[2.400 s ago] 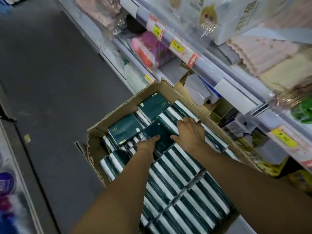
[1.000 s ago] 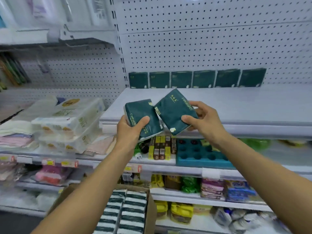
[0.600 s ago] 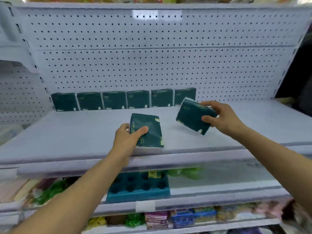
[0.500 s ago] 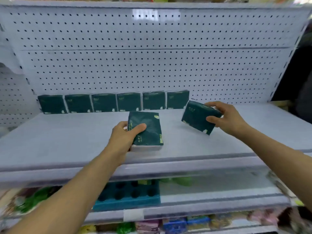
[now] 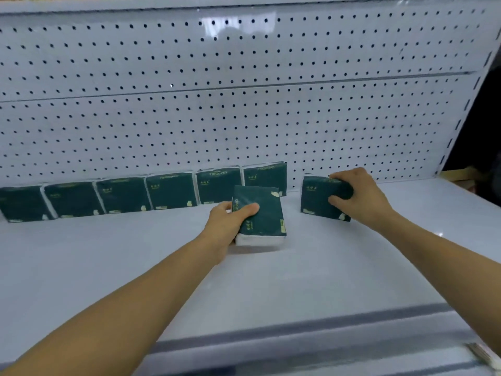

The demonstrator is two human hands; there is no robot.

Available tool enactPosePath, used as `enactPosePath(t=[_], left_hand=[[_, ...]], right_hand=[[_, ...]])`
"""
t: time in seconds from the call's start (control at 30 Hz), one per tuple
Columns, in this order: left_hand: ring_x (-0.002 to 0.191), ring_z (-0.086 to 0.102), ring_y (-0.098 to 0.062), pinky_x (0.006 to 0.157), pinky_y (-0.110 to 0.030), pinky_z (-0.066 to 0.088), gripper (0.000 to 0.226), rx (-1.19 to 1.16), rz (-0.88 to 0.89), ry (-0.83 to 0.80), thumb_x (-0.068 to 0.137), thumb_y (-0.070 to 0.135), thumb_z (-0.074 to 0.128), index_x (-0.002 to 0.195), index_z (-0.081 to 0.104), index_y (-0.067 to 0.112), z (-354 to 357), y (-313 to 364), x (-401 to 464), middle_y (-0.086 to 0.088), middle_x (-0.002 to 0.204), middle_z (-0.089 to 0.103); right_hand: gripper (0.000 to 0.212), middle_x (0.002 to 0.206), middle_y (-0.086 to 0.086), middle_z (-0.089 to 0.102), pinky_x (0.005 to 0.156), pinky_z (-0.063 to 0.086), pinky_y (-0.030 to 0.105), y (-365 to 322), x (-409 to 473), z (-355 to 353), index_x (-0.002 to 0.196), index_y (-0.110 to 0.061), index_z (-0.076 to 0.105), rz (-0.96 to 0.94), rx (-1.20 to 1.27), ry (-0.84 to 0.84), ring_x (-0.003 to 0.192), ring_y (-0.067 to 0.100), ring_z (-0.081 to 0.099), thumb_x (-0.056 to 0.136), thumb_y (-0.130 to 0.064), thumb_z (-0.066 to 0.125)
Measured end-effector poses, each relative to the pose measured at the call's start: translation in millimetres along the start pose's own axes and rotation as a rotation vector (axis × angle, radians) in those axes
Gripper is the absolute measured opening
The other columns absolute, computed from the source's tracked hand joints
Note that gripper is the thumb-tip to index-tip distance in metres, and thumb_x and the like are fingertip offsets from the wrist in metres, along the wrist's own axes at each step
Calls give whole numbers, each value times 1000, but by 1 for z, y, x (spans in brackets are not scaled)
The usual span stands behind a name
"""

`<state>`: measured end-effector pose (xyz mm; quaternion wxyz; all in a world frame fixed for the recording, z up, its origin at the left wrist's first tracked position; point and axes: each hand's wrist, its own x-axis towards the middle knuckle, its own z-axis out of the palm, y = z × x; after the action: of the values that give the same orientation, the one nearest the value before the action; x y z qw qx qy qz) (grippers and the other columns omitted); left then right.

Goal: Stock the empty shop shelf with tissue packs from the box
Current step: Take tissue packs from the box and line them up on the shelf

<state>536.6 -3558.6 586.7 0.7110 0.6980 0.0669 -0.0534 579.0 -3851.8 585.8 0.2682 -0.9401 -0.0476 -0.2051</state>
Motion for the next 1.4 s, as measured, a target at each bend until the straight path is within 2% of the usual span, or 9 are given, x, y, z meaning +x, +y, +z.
enactPosePath(t=[0.43, 0.63, 0.77, 0.93, 1.03, 1.13, 1.2, 1.3, 1.4], left_hand=[[92, 73, -23, 87, -44, 58, 44, 72, -68, -90, 78, 30, 81, 114, 61, 13, 6, 13, 65, -6, 99, 76], [91, 73, -22, 82, -38, 60, 41, 42, -82, -85, 80, 28, 80, 113, 61, 12, 8, 13, 68, -6, 99, 76], [92, 73, -23, 78, -35, 60, 40, 25, -75, -84, 81, 27, 79, 114, 62, 11, 10, 15, 67, -6, 100, 76], [91, 73, -21, 79, -35, 60, 36, 71, -38, -128, 82, 21, 77, 115, 63, 16, 12, 20, 61, -3, 100, 76], [85, 72, -16, 72, -29, 59, 41, 213, 69, -197, 81, 7, 74, 116, 61, 22, 16, 29, 52, 0, 103, 74], [85, 73, -13, 71, -23, 57, 52, 300, 199, -295, 80, -1, 73, 121, 57, 26, 23, 41, 41, 2, 100, 75], [90, 72, -14, 80, -29, 59, 57, 357, 267, -315, 79, 5, 78, 125, 53, 29, 30, 48, 35, 3, 103, 74], [86, 68, -4, 82, -26, 56, 59, 385, 371, -251, 77, 16, 83, 126, 53, 33, 37, 50, 32, 13, 113, 65], [75, 64, -3, 72, -15, 49, 47, 409, 457, -280, 78, 14, 81, 118, 64, 34, 46, 44, 31, 16, 89, 63]], right_hand=[[49, 145, 6, 33, 100, 44, 46, 9, 74, 35, 132, -24, 55, -10, -84, 41, 132, 25, 31, 86, -18, 70], [53, 140, 6, 36, 86, 53, 44, 5, 83, 48, 129, -15, 49, -47, -128, 130, 122, 27, 42, 82, -19, 74], [43, 142, 5, 35, 75, 49, 40, 6, 83, 50, 121, -19, 54, -65, -216, 176, 126, 25, 35, 83, -24, 73], [54, 144, 8, 36, 87, 48, 44, 0, 80, 44, 132, -19, 52, -65, -325, 179, 129, 27, 35, 84, -35, 71], [52, 135, -4, 44, 90, 48, 37, -24, 67, 30, 133, -26, 49, -110, 31, 253, 122, 15, 44, 87, -47, 65], [53, 121, -15, 59, 88, 49, 28, -59, 50, 6, 130, -33, 53, -21, 565, -227, 111, 2, 56, 83, -52, 68], [52, 114, -10, 68, 82, 53, 29, -64, 44, -2, 127, -25, 57, -24, 616, -477, 105, 8, 65, 79, -37, 76], [33, 107, -1, 73, 81, 57, 36, -49, 37, -9, 114, -13, 65, 2, 719, -431, 100, 17, 69, 82, -15, 75], [36, 107, 2, 73, 90, 55, 41, -20, 27, -13, 114, -12, 65, 105, 811, -345, 102, 20, 69, 81, -13, 76]])
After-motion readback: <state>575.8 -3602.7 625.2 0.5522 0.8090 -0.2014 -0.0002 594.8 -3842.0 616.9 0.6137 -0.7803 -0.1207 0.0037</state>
